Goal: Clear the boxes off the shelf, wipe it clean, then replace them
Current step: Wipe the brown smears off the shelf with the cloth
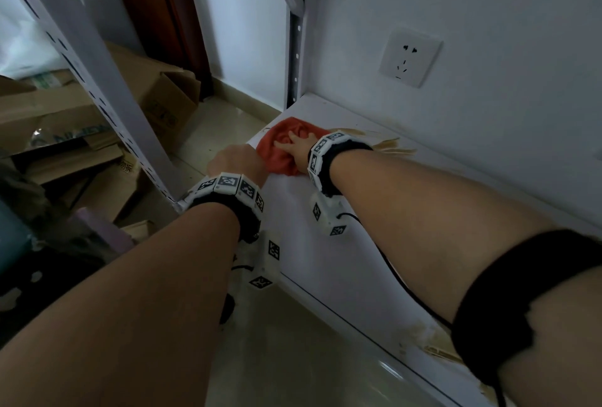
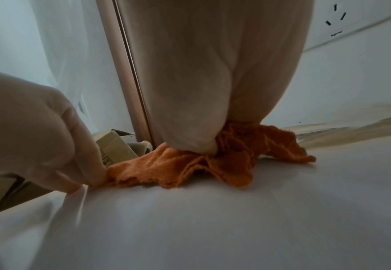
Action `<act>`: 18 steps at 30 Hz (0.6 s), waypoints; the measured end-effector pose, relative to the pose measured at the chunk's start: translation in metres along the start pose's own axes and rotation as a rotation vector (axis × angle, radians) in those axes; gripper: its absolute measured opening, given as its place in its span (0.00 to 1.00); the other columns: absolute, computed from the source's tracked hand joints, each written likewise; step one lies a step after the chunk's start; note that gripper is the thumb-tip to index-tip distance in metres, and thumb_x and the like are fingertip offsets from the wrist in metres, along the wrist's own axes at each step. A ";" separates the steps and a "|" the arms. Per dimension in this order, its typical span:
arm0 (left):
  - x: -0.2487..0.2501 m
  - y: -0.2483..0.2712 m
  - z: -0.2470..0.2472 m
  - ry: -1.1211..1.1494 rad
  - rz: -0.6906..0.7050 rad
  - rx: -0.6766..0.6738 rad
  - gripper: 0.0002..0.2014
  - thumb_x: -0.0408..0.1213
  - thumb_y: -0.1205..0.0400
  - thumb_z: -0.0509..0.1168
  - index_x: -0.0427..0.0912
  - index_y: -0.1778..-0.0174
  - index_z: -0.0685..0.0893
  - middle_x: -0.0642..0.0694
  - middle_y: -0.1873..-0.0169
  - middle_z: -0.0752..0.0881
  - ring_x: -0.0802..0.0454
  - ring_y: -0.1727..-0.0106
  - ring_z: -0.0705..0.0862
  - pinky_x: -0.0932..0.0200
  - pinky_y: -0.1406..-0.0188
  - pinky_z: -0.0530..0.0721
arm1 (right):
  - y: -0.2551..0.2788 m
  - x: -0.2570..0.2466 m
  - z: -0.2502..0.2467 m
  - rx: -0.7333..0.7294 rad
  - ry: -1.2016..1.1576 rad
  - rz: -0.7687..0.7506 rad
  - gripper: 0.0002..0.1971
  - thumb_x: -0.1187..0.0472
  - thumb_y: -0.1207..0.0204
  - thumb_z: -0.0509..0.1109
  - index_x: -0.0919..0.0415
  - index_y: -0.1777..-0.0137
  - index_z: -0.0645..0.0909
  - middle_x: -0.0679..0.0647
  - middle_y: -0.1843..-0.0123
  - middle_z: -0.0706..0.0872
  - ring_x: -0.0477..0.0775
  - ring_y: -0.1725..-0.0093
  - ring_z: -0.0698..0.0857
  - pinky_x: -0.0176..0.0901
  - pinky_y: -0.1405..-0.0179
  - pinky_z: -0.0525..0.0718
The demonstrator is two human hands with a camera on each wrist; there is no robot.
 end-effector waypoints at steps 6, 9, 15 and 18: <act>0.004 0.000 0.000 -0.017 0.019 0.000 0.13 0.34 0.18 0.55 0.37 0.47 0.84 0.40 0.50 0.85 0.44 0.56 0.82 0.55 0.60 0.76 | -0.016 0.000 -0.009 -0.021 0.130 0.035 0.36 0.53 0.16 0.56 0.55 0.16 0.38 0.61 0.16 0.37 0.64 0.17 0.42 0.56 0.20 0.44; 0.004 0.001 -0.002 -0.023 0.028 -0.007 0.13 0.34 0.19 0.55 0.37 0.48 0.84 0.41 0.52 0.85 0.45 0.58 0.80 0.56 0.59 0.76 | -0.024 0.008 -0.012 -0.010 0.088 0.056 0.33 0.54 0.14 0.53 0.56 0.16 0.38 0.60 0.15 0.38 0.64 0.16 0.42 0.54 0.20 0.43; 0.003 0.001 0.001 -0.010 0.046 -0.035 0.09 0.34 0.19 0.55 0.39 0.57 0.81 0.43 0.61 0.80 0.45 0.60 0.79 0.57 0.58 0.79 | -0.020 0.039 -0.016 0.016 0.047 0.129 0.34 0.47 0.15 0.51 0.55 0.16 0.38 0.61 0.16 0.38 0.63 0.16 0.43 0.55 0.19 0.45; 0.002 0.001 0.001 0.009 0.039 -0.024 0.09 0.34 0.19 0.55 0.40 0.61 0.78 0.42 0.59 0.82 0.46 0.61 0.79 0.57 0.58 0.78 | -0.012 0.037 -0.015 0.033 0.013 0.143 0.30 0.48 0.14 0.47 0.56 0.16 0.41 0.62 0.15 0.40 0.64 0.16 0.45 0.53 0.20 0.45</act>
Point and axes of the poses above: each hand's wrist, its own y-axis away from the middle knuckle, its own z-axis out of the palm, x = y × z, the point moved 7 cm from there along -y, towards the middle knuckle
